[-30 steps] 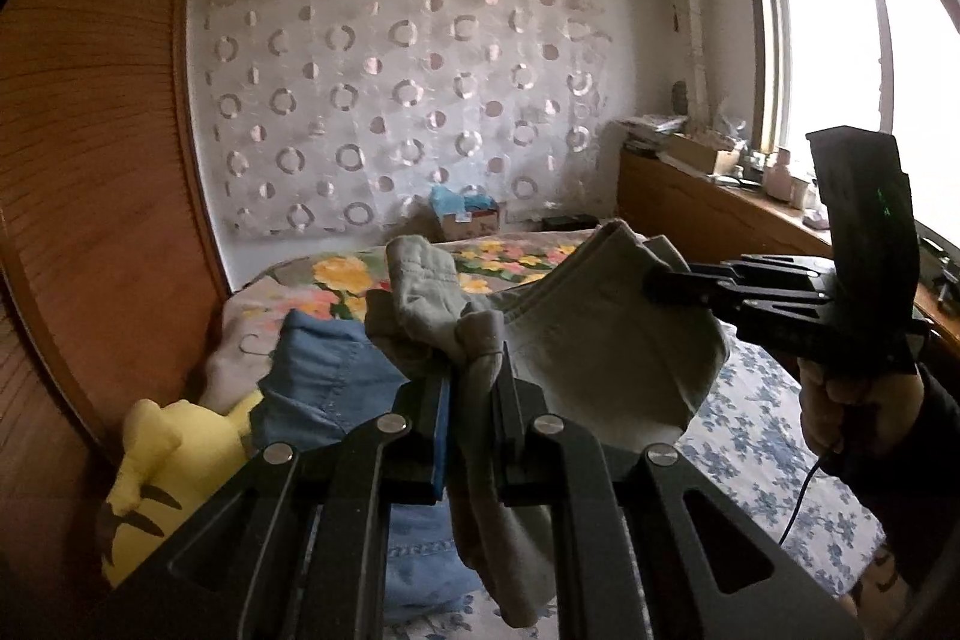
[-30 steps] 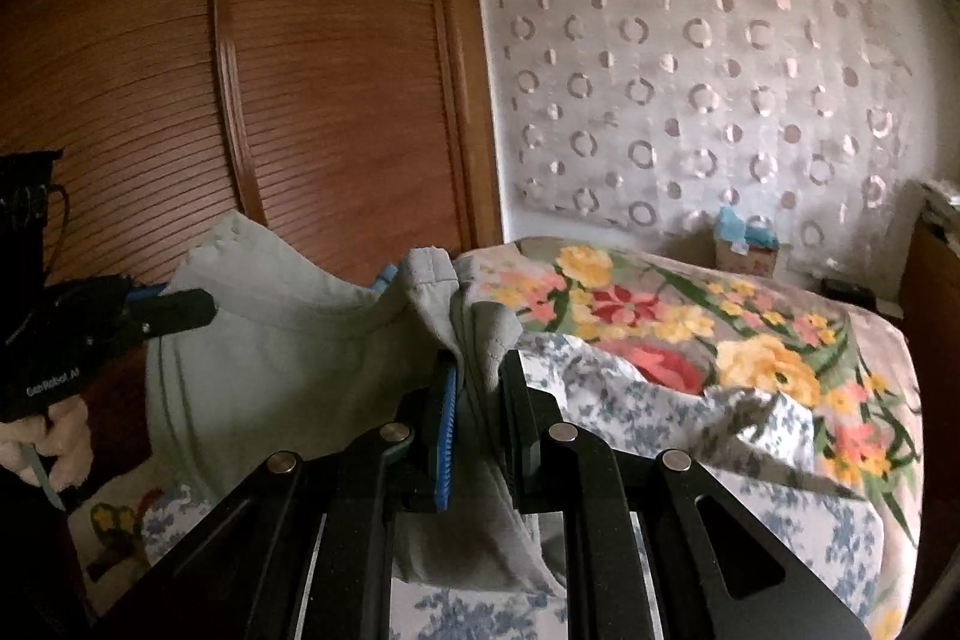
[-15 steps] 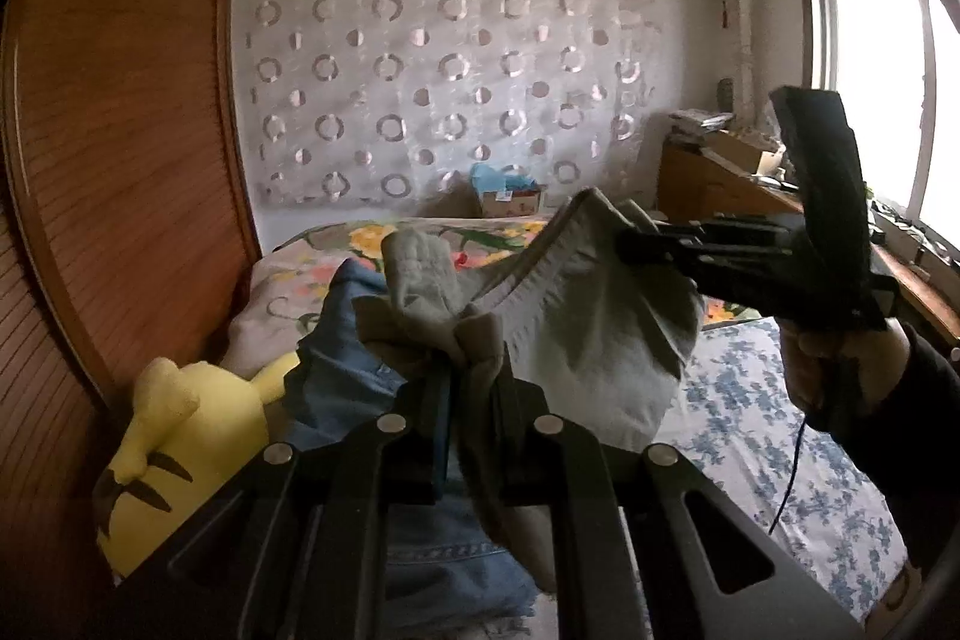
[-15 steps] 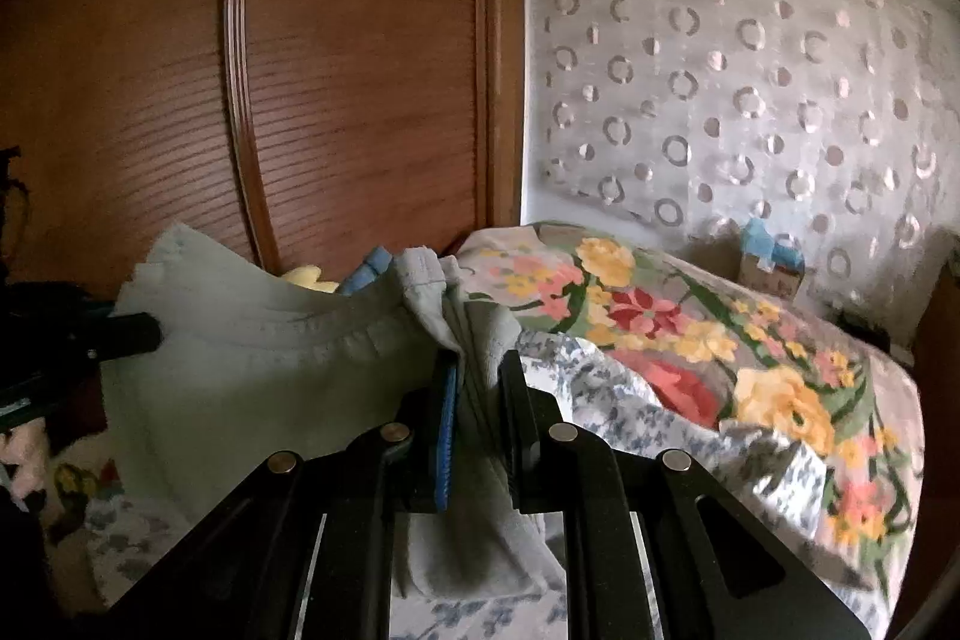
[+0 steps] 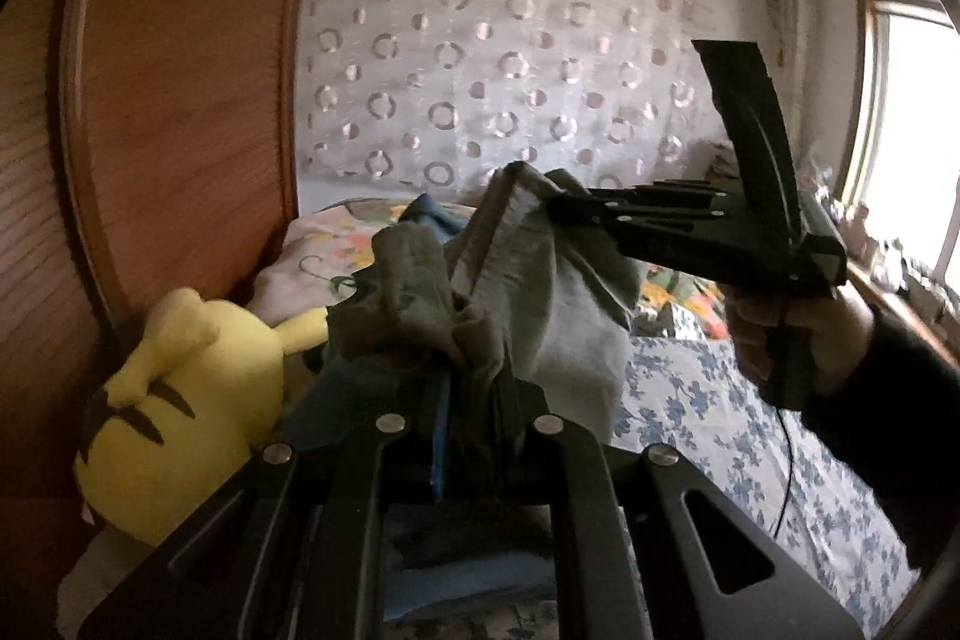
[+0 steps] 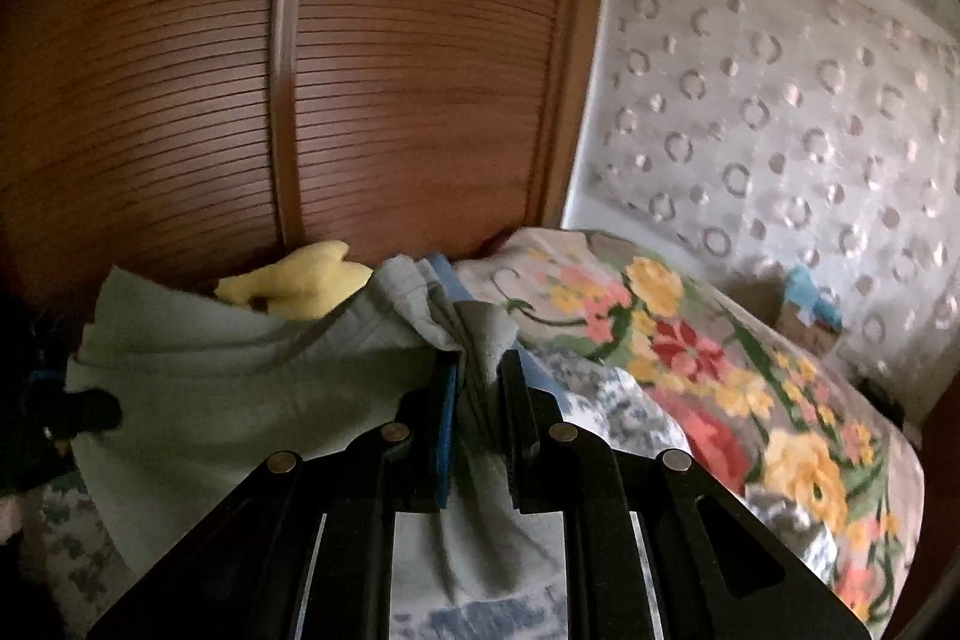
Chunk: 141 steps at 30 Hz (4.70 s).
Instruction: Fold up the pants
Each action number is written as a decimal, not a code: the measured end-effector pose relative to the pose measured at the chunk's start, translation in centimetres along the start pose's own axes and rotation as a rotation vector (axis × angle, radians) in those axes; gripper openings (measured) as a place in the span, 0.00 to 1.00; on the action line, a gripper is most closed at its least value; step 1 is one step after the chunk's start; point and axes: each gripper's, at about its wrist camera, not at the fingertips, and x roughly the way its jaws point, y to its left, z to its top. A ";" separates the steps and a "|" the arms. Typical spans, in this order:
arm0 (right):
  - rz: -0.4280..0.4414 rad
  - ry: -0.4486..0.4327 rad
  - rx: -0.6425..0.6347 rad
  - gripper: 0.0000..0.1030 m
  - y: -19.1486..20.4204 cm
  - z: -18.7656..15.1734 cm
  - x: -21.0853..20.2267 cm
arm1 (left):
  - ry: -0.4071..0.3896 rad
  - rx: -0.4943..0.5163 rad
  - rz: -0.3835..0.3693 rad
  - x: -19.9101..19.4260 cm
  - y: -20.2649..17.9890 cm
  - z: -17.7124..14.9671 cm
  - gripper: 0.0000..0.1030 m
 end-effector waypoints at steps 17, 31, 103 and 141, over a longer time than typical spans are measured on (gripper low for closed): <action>0.075 0.037 0.009 0.26 -1.0 1.0 3.5 | 0.062 -0.032 0.057 -0.2 1.3 -1.3 0.26; 0.042 0.106 0.159 0.30 -4.7 -3.9 0.6 | 0.091 -0.012 0.089 0.1 1.2 -1.6 0.48; -0.261 -0.090 0.418 0.62 13.5 -14.6 -32.4 | -0.028 0.212 -0.159 -17.8 -11.2 -6.2 0.85; -0.561 -0.184 0.476 0.80 20.8 -15.1 -38.2 | -0.130 0.204 -0.170 -25.7 -14.9 -5.5 0.85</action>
